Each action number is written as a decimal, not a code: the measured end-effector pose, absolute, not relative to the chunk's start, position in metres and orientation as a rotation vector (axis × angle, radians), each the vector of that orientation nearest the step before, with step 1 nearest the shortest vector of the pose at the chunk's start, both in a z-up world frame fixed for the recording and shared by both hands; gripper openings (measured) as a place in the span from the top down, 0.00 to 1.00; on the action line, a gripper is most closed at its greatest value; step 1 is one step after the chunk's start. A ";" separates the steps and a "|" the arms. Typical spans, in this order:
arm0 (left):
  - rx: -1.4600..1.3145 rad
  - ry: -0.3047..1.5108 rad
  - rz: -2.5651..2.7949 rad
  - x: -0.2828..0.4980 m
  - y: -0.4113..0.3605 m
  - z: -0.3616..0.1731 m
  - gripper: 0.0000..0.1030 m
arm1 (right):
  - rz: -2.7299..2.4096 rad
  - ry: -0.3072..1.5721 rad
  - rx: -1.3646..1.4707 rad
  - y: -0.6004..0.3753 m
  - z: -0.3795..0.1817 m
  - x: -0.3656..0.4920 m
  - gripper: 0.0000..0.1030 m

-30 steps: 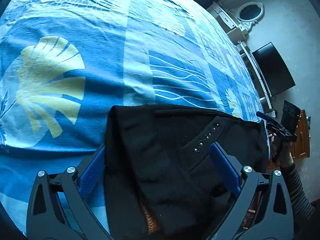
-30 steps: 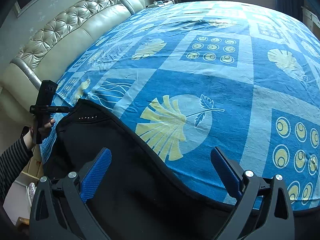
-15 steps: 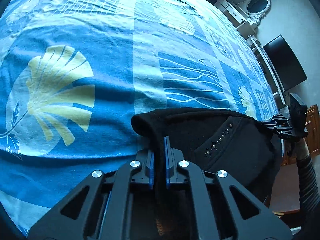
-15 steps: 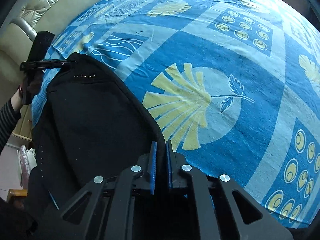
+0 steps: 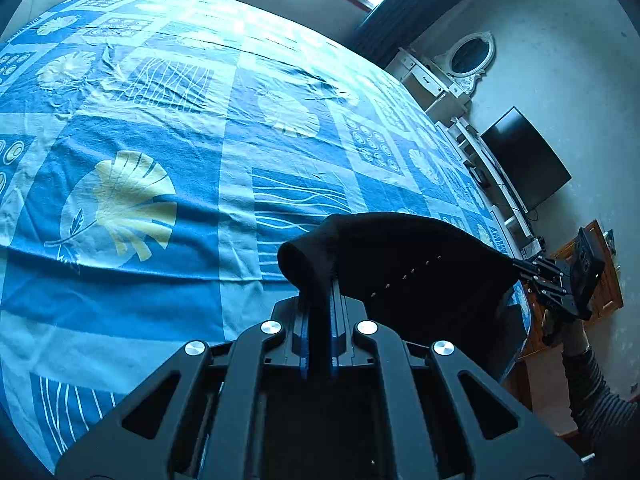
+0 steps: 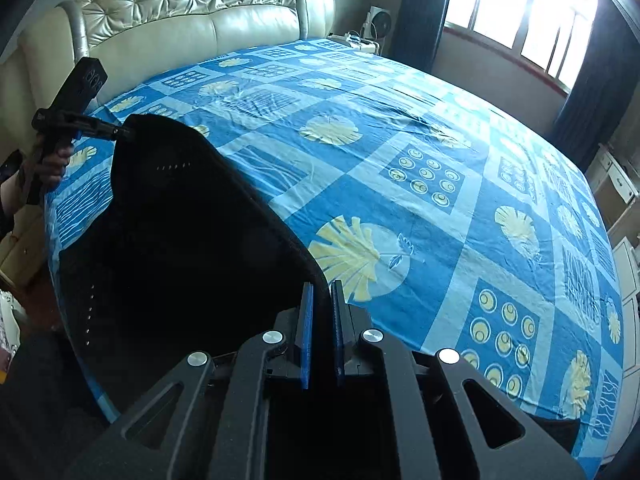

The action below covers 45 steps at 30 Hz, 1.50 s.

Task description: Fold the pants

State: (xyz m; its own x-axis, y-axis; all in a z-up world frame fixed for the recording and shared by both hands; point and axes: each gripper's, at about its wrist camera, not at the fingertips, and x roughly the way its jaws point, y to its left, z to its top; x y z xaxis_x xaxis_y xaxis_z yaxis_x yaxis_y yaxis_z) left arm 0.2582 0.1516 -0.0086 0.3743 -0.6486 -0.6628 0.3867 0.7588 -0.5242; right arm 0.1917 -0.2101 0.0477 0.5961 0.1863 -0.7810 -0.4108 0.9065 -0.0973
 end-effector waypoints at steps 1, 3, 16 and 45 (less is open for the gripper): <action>-0.310 0.976 -0.676 0.247 0.155 -0.008 0.94 | 0.354 0.866 -0.277 -0.208 0.044 0.179 0.92; -0.318 0.969 -0.675 0.224 0.161 -0.008 0.94 | 0.355 0.870 -0.288 -0.202 0.032 0.152 0.92; -0.388 1.065 -0.514 0.119 0.205 -0.069 0.54 | 0.338 0.992 -0.312 -0.176 -0.062 0.066 0.86; -0.758 1.094 -0.256 0.071 0.175 -0.089 0.38 | 0.316 0.984 0.923 -0.261 -0.086 0.041 0.37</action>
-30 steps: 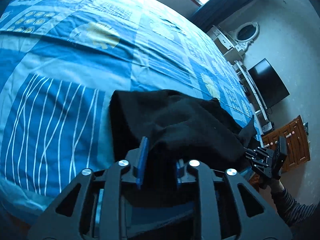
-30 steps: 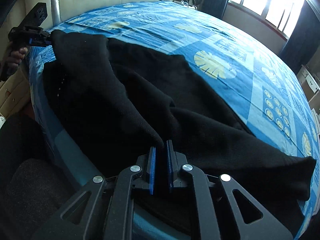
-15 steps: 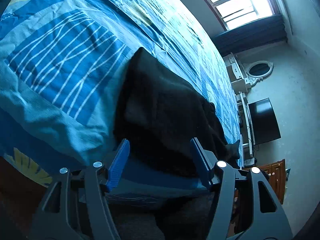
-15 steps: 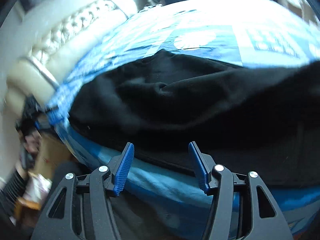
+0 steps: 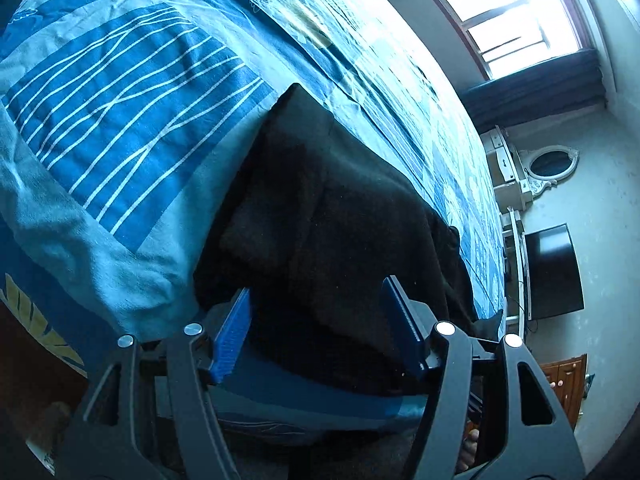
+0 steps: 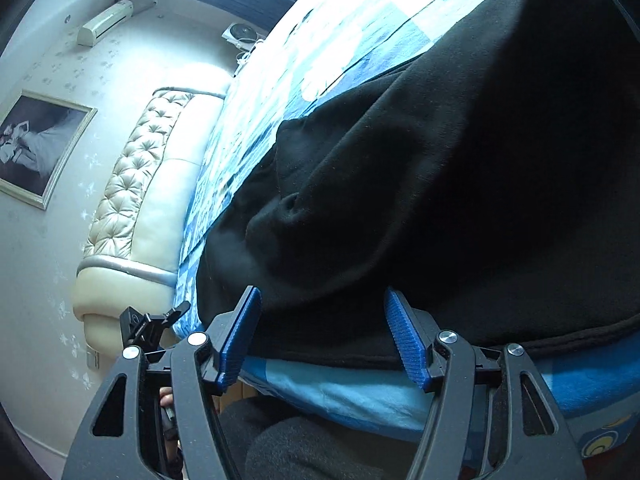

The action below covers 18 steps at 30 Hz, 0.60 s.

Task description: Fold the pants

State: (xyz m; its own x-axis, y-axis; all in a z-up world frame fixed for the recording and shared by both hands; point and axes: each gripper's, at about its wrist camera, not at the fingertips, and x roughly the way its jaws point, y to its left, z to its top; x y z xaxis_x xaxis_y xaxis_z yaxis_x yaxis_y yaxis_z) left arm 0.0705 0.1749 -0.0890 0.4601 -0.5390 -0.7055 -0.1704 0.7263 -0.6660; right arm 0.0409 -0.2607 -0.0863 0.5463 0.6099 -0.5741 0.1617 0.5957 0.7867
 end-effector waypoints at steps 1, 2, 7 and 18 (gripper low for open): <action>-0.757 1.096 -0.239 0.071 0.174 -0.090 0.41 | 0.300 0.974 0.934 -0.260 -0.087 0.040 0.37; -0.742 1.102 -0.216 0.073 0.171 -0.090 0.52 | 0.288 0.964 0.949 -0.260 -0.089 0.040 0.37; -0.671 1.136 -0.136 0.075 0.165 -0.093 0.85 | 0.213 0.927 0.954 -0.259 -0.089 0.039 0.53; -0.613 1.137 -0.147 0.055 0.172 -0.097 0.89 | 0.221 0.980 0.799 -0.262 -0.079 0.011 0.90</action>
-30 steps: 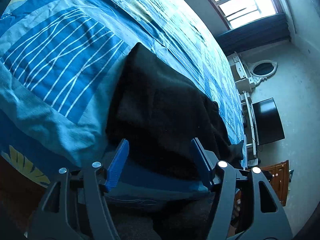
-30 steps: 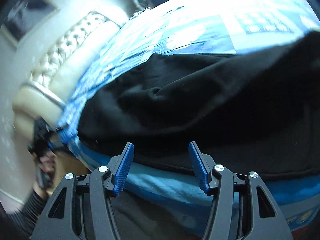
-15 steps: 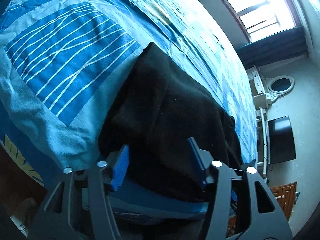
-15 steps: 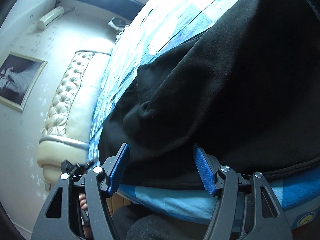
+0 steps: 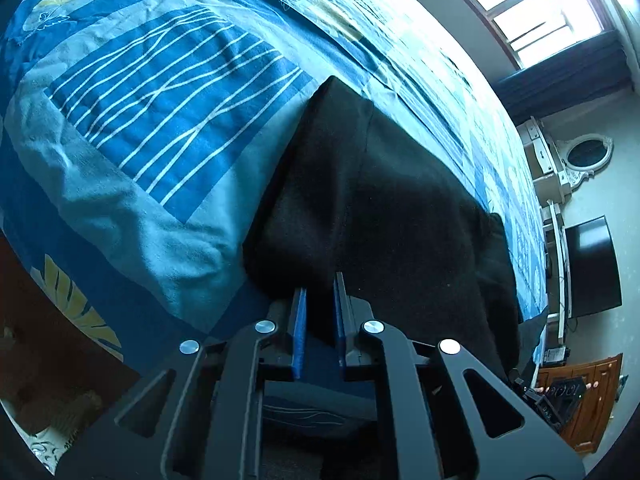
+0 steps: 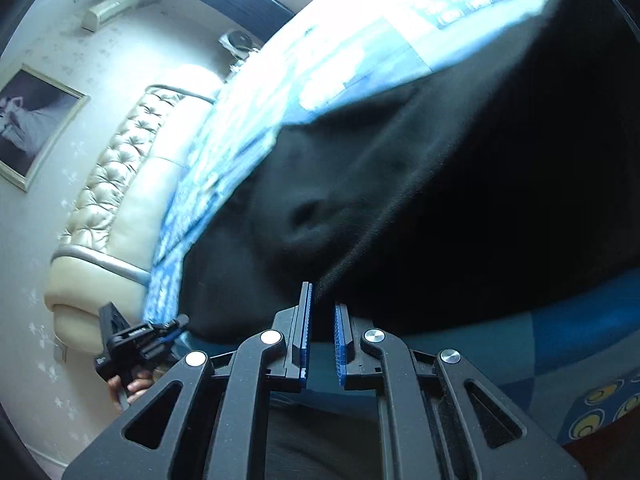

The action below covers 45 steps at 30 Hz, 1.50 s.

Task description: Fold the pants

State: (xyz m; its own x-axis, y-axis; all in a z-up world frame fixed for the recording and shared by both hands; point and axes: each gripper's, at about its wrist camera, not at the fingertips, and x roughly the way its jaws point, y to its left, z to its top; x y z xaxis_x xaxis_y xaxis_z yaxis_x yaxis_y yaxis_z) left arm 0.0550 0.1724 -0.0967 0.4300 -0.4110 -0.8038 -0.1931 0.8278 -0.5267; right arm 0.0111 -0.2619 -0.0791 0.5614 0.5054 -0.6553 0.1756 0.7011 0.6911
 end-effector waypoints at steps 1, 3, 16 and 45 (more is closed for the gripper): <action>-0.609 1.130 -0.155 0.056 0.172 -0.097 0.89 | 0.217 0.998 0.804 -0.263 -0.088 0.012 0.90; -0.609 1.131 -0.161 0.057 0.173 -0.096 0.89 | 0.220 1.004 0.816 -0.264 -0.096 0.011 0.90; -0.301 0.978 -0.107 0.043 0.131 -0.033 0.27 | 0.045 0.862 0.791 -0.378 -0.025 0.010 0.34; -0.220 1.088 -0.013 0.076 0.067 -0.076 0.10 | -0.382 0.599 0.942 -0.573 -0.010 -0.067 0.92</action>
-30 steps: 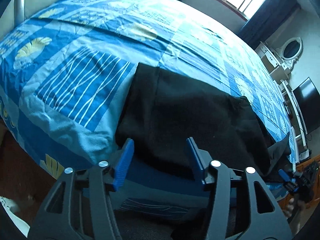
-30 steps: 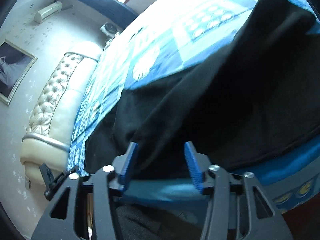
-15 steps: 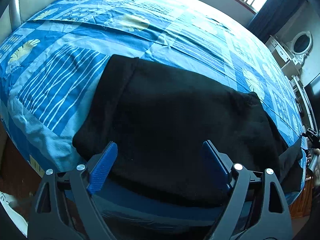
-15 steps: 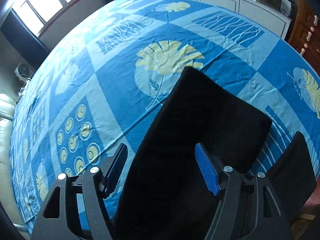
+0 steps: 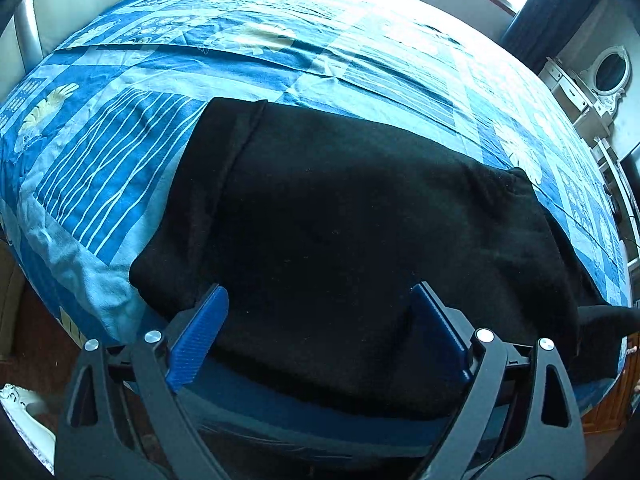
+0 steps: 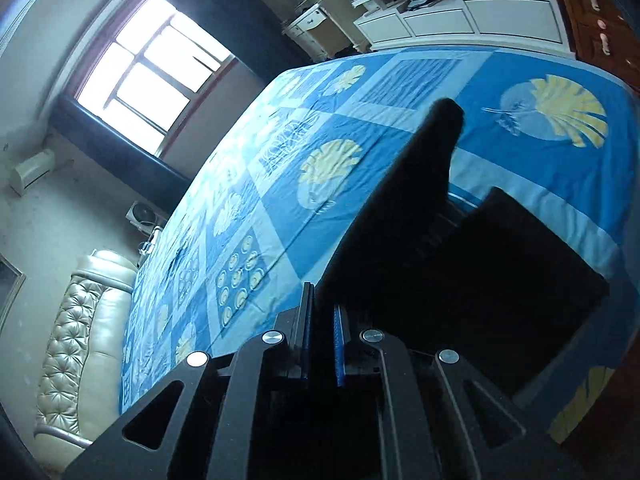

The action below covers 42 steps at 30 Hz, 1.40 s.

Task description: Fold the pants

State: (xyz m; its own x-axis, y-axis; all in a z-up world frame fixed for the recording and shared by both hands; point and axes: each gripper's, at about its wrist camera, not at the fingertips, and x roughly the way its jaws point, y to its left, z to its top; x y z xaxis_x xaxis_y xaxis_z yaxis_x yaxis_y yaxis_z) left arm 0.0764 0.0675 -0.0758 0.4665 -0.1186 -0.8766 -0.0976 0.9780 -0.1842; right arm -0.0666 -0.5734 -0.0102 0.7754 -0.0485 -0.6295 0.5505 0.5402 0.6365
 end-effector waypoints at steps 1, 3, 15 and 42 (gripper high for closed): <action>-0.215 1.087 -0.010 0.076 0.067 -0.077 0.10 | -0.386 0.601 0.953 -0.573 -0.019 -0.081 0.92; -0.201 1.087 -0.006 0.076 0.064 -0.077 0.08 | -0.410 0.630 0.978 -0.573 -0.039 -0.101 0.92; -0.211 1.104 0.014 0.080 0.064 -0.079 0.06 | -0.415 0.724 1.005 -0.584 -0.068 -0.135 0.78; -0.193 1.091 0.067 0.081 0.059 -0.083 0.02 | -0.421 0.765 0.484 -0.664 -0.015 -0.030 0.92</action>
